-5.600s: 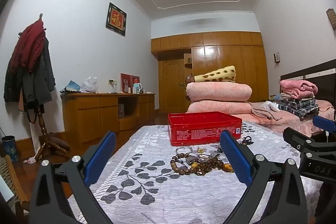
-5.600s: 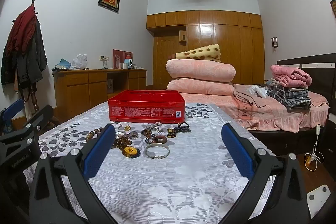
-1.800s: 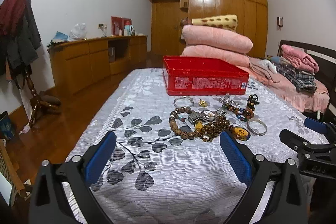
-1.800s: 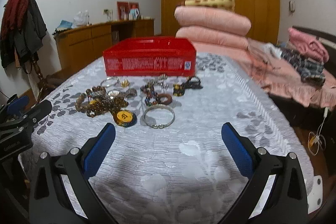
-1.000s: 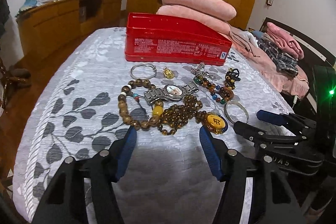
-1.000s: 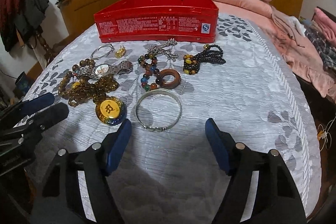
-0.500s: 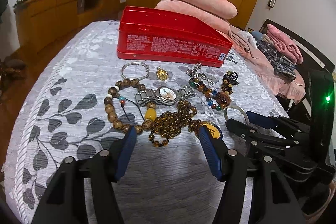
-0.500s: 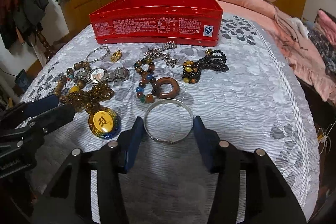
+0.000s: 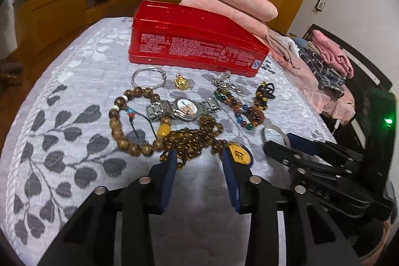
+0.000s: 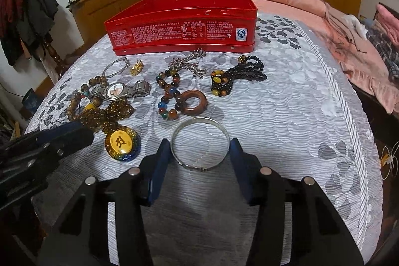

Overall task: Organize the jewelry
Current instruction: 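Close right gripper on silver bangle while left gripper grasps brown bead strand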

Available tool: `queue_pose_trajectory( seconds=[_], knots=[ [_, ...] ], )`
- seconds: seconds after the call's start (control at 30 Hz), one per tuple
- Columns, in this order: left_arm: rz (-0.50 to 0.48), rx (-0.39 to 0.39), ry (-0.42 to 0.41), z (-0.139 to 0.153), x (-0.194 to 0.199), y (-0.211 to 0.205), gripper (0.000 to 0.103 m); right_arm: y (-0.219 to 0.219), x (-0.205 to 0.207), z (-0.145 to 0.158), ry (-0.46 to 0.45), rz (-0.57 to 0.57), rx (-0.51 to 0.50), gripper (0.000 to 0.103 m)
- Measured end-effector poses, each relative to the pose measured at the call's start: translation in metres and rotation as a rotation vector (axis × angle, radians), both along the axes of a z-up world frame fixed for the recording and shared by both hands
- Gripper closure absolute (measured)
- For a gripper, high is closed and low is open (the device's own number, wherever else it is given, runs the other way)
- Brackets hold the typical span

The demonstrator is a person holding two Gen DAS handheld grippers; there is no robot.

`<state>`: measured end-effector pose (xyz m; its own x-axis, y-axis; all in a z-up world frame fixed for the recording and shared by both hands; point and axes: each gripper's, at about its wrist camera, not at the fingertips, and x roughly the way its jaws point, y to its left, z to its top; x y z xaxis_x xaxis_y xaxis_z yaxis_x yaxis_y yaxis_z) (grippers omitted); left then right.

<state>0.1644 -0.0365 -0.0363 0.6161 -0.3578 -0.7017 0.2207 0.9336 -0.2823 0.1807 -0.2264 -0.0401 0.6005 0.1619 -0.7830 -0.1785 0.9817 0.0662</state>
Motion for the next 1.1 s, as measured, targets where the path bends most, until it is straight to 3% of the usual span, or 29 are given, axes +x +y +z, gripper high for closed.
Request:
queue_pose_trajectory(
  seconds=[0.2, 0.57, 0.73, 0.93, 1.1],
  knots=[
    [-0.005, -0.037, -0.006, -0.004, 0.009, 0.003, 0.091, -0.001, 0.001, -0.001, -0.005, -0.003, 0.005, 0.055],
    [-0.063, -0.056, 0.016, 0.0, -0.017, 0.009, 0.091, 0.0, 0.0, -0.001, -0.008, -0.004, -0.003, 0.055],
    [-0.047, -0.033, -0.014, 0.008, -0.011, 0.007, 0.067, -0.001, 0.0, -0.001, -0.007, -0.009, 0.003, 0.055],
    [-0.076, 0.03, -0.038, 0.007, -0.001, -0.007, 0.06, -0.008, -0.002, 0.001, -0.006, -0.044, -0.006, 0.055],
    [-0.09, 0.032, -0.041, 0.009, 0.005, -0.006, 0.059, -0.021, -0.003, 0.002, -0.01, -0.085, -0.018, 0.055]
  ],
)
